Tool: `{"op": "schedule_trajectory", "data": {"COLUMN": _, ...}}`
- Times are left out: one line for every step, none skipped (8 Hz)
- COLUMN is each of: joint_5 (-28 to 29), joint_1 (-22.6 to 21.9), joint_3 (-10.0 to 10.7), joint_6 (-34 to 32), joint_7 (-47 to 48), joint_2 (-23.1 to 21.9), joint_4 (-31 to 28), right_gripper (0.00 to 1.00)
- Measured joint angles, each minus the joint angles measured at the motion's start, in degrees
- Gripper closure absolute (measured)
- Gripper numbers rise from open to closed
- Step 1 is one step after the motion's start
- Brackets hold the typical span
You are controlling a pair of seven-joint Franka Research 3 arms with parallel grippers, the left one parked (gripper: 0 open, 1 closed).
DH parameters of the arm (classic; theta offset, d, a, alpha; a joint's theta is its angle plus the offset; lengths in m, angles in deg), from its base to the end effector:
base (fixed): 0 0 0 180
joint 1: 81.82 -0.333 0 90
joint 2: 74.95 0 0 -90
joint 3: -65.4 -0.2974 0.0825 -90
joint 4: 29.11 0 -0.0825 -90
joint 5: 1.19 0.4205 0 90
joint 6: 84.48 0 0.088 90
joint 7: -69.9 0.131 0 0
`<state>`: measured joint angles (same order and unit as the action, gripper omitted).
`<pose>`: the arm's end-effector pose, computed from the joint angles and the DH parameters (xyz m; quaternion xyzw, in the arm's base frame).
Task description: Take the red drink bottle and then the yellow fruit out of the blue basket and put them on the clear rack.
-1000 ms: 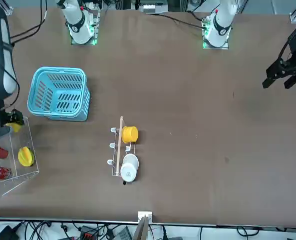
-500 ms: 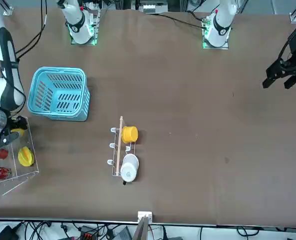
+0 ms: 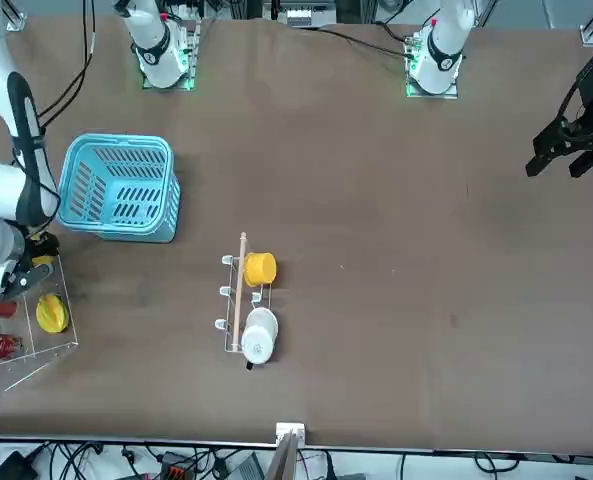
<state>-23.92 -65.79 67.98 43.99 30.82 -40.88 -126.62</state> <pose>0.6463 -0.2355 0.1838 0.9389 0.3018 -0.1028 0.1299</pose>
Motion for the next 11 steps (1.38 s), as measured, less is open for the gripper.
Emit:
{"op": "schedule_trajectory", "data": {"joint_5": -1.79, "joint_1": 0.01, "joint_3": -0.01, "joint_6": 0.07, "joint_7": 0.0, "joint_2": 0.22, "joint_4": 0.07, "right_gripper": 0.17}}
{"op": "schedule_trajectory", "data": {"joint_5": -2.74, "joint_1": 0.01, "joint_3": -0.02, "joint_6": 0.34, "joint_7": 0.0, "joint_2": 0.47, "joint_4": 0.1, "right_gripper": 0.17}}
{"op": "schedule_trajectory", "data": {"joint_5": -3.1, "joint_1": 0.02, "joint_3": -0.02, "joint_6": 0.93, "joint_7": 0.0, "joint_2": 0.94, "joint_4": 0.16, "right_gripper": 0.17}}
{"op": "schedule_trajectory", "data": {"joint_5": -3.34, "joint_1": 0.03, "joint_3": -0.02, "joint_6": 1.71, "joint_7": 0.0, "joint_2": 1.49, "joint_4": 0.17, "right_gripper": 0.17}}
{"op": "schedule_trajectory", "data": {"joint_5": -3.88, "joint_1": 0.05, "joint_3": -0.02, "joint_6": 2.61, "joint_7": 0.0, "joint_2": 2.05, "joint_4": 0.18, "right_gripper": 0.17}}
{"op": "schedule_trajectory", "data": {"joint_5": -4.45, "joint_1": 0.09, "joint_3": -0.02, "joint_6": 3.2, "joint_7": 0.0, "joint_2": 2.59, "joint_4": 0.19, "right_gripper": 0.18}}
{"op": "schedule_trajectory", "data": {"joint_5": -4.67, "joint_1": 0.13, "joint_3": -0.02, "joint_6": 3.36, "joint_7": 0.0, "joint_2": 2.83, "joint_4": 0.31, "right_gripper": 0.18}}
{"op": "schedule_trajectory", "data": {"joint_5": -4.67, "joint_1": 0.12, "joint_3": -0.03, "joint_6": 3.37, "joint_7": 0.0, "joint_2": 2.9, "joint_4": 0.41, "right_gripper": 0.18}}
{"op": "schedule_trajectory", "data": {"joint_5": -4.69, "joint_1": 0.12, "joint_3": -0.03, "joint_6": 3.38, "joint_7": 0.0, "joint_2": 2.91, "joint_4": 0.45, "right_gripper": 0.18}}
{"op": "schedule_trajectory", "data": {"joint_5": -4.71, "joint_1": 0.11, "joint_3": -0.07, "joint_6": 3.37, "joint_7": 0.0, "joint_2": 2.91, "joint_4": 0.49, "right_gripper": 0.16}}
{"op": "schedule_trajectory", "data": {"joint_5": -4.77, "joint_1": 0.02, "joint_3": -0.23, "joint_6": 3.38, "joint_7": 0.0, "joint_2": 2.88, "joint_4": 0.71, "right_gripper": 0.04}}
